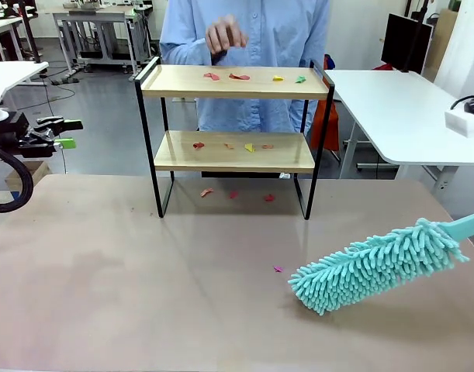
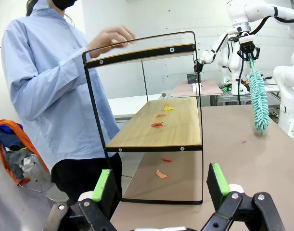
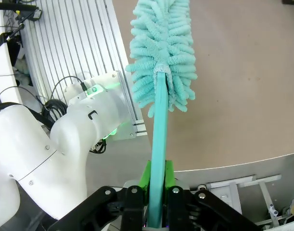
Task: Clean the shelf.
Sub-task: Clean the specific section of the Shelf indicated by the human with the Duster.
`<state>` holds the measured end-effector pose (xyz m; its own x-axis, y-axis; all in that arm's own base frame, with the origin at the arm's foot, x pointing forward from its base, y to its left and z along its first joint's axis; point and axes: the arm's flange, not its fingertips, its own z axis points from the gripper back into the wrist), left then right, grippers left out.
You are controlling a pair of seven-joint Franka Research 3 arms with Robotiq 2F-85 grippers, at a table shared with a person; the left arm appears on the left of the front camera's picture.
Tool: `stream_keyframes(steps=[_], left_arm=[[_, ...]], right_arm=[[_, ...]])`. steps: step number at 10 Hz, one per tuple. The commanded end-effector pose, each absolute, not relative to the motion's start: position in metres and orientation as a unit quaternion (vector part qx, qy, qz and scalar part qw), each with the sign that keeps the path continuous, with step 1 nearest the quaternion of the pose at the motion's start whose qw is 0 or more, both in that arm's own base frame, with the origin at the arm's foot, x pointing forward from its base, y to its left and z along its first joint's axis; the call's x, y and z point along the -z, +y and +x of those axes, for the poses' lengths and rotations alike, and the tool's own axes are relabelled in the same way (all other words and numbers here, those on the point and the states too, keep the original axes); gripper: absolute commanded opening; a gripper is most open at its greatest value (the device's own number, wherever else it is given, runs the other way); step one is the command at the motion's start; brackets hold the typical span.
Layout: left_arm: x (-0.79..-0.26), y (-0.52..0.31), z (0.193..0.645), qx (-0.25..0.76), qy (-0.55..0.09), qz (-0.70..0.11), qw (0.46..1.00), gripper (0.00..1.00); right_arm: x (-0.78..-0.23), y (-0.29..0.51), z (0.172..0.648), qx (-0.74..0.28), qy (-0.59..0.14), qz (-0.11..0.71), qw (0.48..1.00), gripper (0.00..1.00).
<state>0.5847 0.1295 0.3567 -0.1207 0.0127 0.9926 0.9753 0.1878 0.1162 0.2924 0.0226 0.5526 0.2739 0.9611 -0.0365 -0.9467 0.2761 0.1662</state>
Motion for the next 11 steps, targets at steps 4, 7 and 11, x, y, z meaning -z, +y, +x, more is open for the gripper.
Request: stream_keyframes(steps=[4,7,11], left_arm=[[-0.3585,0.1299,0.5846,0.476,-0.581,-0.424,0.506,1.0],[-0.3585,0.1299,0.5846,0.476,-0.581,-0.424,0.506,1.0],[-0.3585,0.1299,0.5846,0.476,-0.581,-0.424,0.506,1.0]], right_arm=[[-0.5537,0.0203,0.2913,-0.602,0.063,0.052,0.794,0.12],[-0.5537,0.0203,0.2913,-0.602,0.063,0.052,0.794,0.12],[-0.5537,0.0203,0.2913,-0.602,0.063,0.052,0.794,0.12]])
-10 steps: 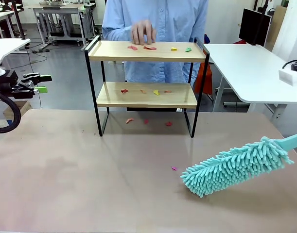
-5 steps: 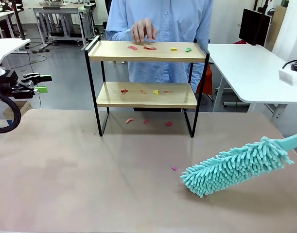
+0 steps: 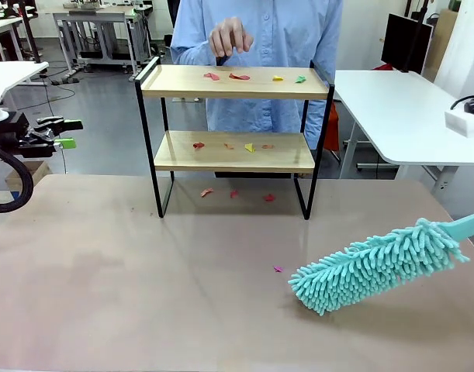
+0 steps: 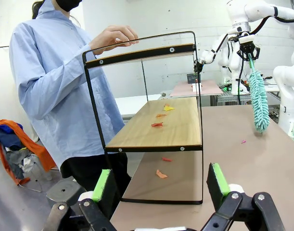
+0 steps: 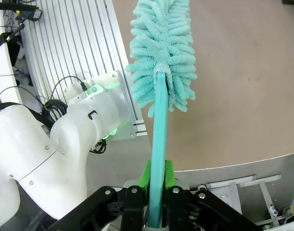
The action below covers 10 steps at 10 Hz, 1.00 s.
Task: Clean the shelf.
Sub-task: Clean the specific section of the Shelf indicated by the human with the Duster.
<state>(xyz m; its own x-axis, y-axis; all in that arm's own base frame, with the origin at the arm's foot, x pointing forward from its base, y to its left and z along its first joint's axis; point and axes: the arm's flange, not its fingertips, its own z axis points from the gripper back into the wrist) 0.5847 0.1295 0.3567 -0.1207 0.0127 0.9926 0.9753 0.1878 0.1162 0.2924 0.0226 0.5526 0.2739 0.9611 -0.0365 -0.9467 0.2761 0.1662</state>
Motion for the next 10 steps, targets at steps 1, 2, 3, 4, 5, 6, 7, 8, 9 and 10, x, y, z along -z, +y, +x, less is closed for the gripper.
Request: stream_keyframes(steps=[1,2,3,4,5,6,7,8,9,10], left_arm=[[-0.3585,0.1299,0.5846,0.476,-0.581,-0.424,0.506,1.0],[-0.3585,0.1299,0.5846,0.476,-0.581,-0.424,0.506,1.0],[-0.3585,0.1299,0.5846,0.476,-0.581,-0.424,0.506,1.0],[-0.3585,0.1299,0.5846,0.476,-0.581,-0.424,0.506,1.0],[-0.3585,0.1299,0.5846,0.476,-0.581,-0.424,0.506,1.0],[-0.3585,0.1299,0.5846,0.476,-0.581,-0.424,0.506,1.0],[-0.3585,0.1299,0.5846,0.476,-0.581,-0.424,0.506,1.0],[-0.3585,0.1299,0.5846,0.476,-0.581,-0.424,0.506,1.0],[-0.3585,0.1299,0.5846,0.476,-0.581,-0.424,0.506,1.0],[-0.3585,0.1299,0.5846,0.476,-0.581,-0.424,0.506,1.0]], right_arm=[[-0.5537,0.0203,0.2913,-0.602,0.063,0.052,0.794,0.12],[-0.5537,0.0203,0.2913,-0.602,0.063,0.052,0.794,0.12],[-0.5537,0.0203,0.2913,-0.602,0.063,0.052,0.794,0.12],[-0.5537,0.0203,0.2913,-0.602,0.063,0.052,0.794,0.12],[-0.5537,0.0203,0.2913,-0.602,0.063,0.052,0.794,0.12],[-0.5537,0.0203,0.2913,-0.602,0.063,0.052,0.794,0.12],[-0.5537,0.0203,0.2913,-0.602,0.063,0.052,0.794,0.12],[-0.5537,0.0203,0.2913,-0.602,0.063,0.052,0.794,0.12],[-0.5537,0.0203,0.2913,-0.602,0.063,0.052,0.794,0.12],[-0.5537,0.0203,0.2913,-0.602,0.063,0.052,0.794,0.12]])
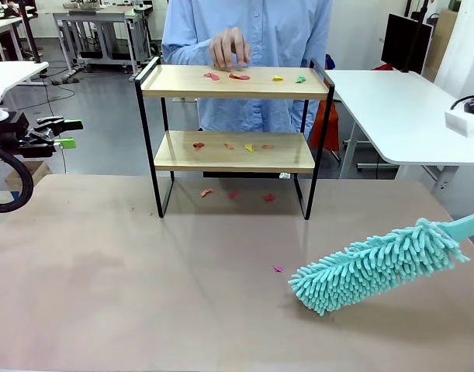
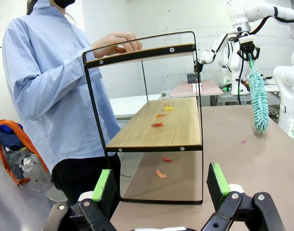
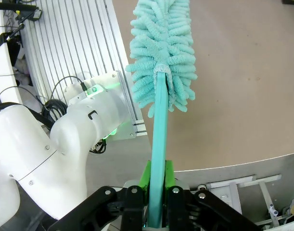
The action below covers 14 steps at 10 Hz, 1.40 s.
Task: Clean the shelf.
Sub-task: Clean the specific section of the Shelf indicated by the human with the Duster.
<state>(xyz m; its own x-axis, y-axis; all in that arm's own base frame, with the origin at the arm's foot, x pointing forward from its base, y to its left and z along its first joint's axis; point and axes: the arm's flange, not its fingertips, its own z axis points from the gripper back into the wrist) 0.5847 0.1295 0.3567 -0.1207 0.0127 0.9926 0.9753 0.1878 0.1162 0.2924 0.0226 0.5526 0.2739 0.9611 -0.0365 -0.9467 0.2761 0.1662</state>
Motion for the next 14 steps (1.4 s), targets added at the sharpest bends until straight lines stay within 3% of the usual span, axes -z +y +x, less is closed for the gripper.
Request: stream_keyframes(steps=[1,7,8,10,13,14], left_arm=[[-0.359,0.13,0.585,0.476,-0.581,-0.424,0.506,1.0],[-0.359,0.13,0.585,0.476,-0.581,-0.424,0.506,1.0],[-0.359,0.13,0.585,0.476,-0.581,-0.424,0.506,1.0],[-0.359,0.13,0.585,0.476,-0.581,-0.424,0.506,1.0],[-0.359,0.13,0.585,0.476,-0.581,-0.424,0.506,1.0],[-0.359,0.13,0.585,0.476,-0.581,-0.424,0.506,1.0]], right_arm=[[-0.554,0.02,0.291,-0.602,0.063,0.052,0.794,0.12],[-0.553,0.023,0.292,-0.599,0.065,0.056,0.796,0.12],[-0.578,0.04,0.274,-0.571,0.012,0.1,0.815,0.12],[-0.617,0.087,0.265,-0.564,-0.058,0.099,0.818,0.12],[-0.654,0.175,0.26,-0.505,-0.091,0.125,0.849,0.12],[-0.66,0.204,0.262,-0.436,-0.116,0.158,0.879,0.12]])
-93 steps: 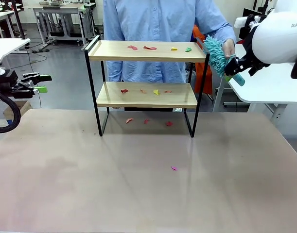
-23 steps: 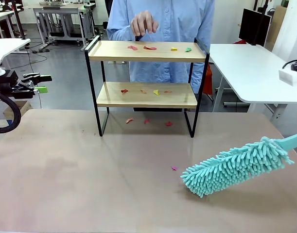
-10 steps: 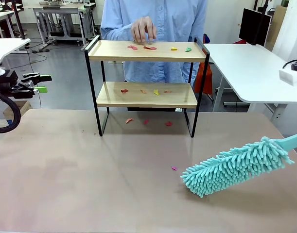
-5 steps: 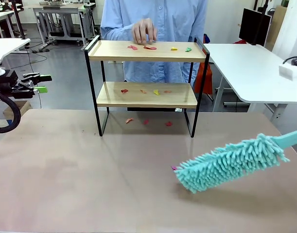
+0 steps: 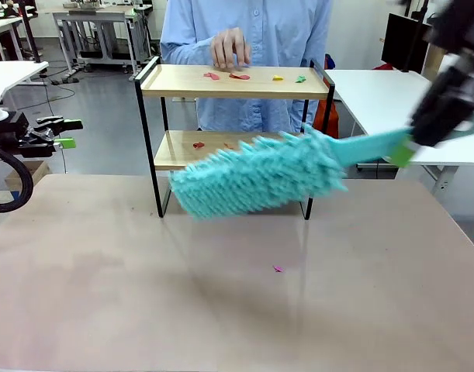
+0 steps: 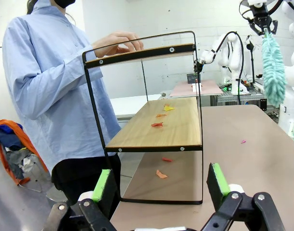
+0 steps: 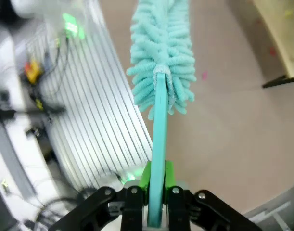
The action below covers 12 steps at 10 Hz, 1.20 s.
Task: Clean the shelf.
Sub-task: Clean the specific section of the Shelf indicated by the human with the Duster.
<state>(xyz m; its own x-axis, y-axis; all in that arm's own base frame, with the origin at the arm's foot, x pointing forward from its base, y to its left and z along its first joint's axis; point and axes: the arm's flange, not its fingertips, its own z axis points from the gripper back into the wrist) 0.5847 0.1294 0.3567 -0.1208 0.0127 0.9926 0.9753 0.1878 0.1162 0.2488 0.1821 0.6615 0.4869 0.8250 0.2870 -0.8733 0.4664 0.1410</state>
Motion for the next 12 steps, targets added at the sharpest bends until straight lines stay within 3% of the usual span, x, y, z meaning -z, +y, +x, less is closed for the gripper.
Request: stream_keyframes(steps=[1,3,4,7,9,12], left_arm=[[-0.359,0.13,0.585,0.476,-0.581,-0.424,0.506,1.0],[-0.359,0.13,0.585,0.476,-0.581,-0.424,0.506,1.0],[-0.359,0.13,0.585,0.476,-0.581,-0.424,0.506,1.0],[-0.359,0.13,0.585,0.476,-0.581,-0.424,0.506,1.0],[-0.359,0.13,0.585,0.476,-0.581,-0.424,0.506,1.0],[-0.359,0.13,0.585,0.476,-0.581,-0.424,0.506,1.0]], right_arm=[[-0.663,0.225,0.262,-0.408,-0.139,0.175,0.885,0.12],[-0.669,0.243,0.255,-0.335,-0.177,0.24,0.894,0.12],[-0.663,0.231,0.259,-0.413,-0.121,0.18,0.884,0.12],[-0.664,0.241,0.26,-0.382,-0.131,0.2,0.893,0.12],[-0.686,0.287,0.242,-0.315,-0.207,0.189,0.907,0.12],[-0.708,0.339,0.248,-0.239,-0.257,0.191,0.917,0.12]])
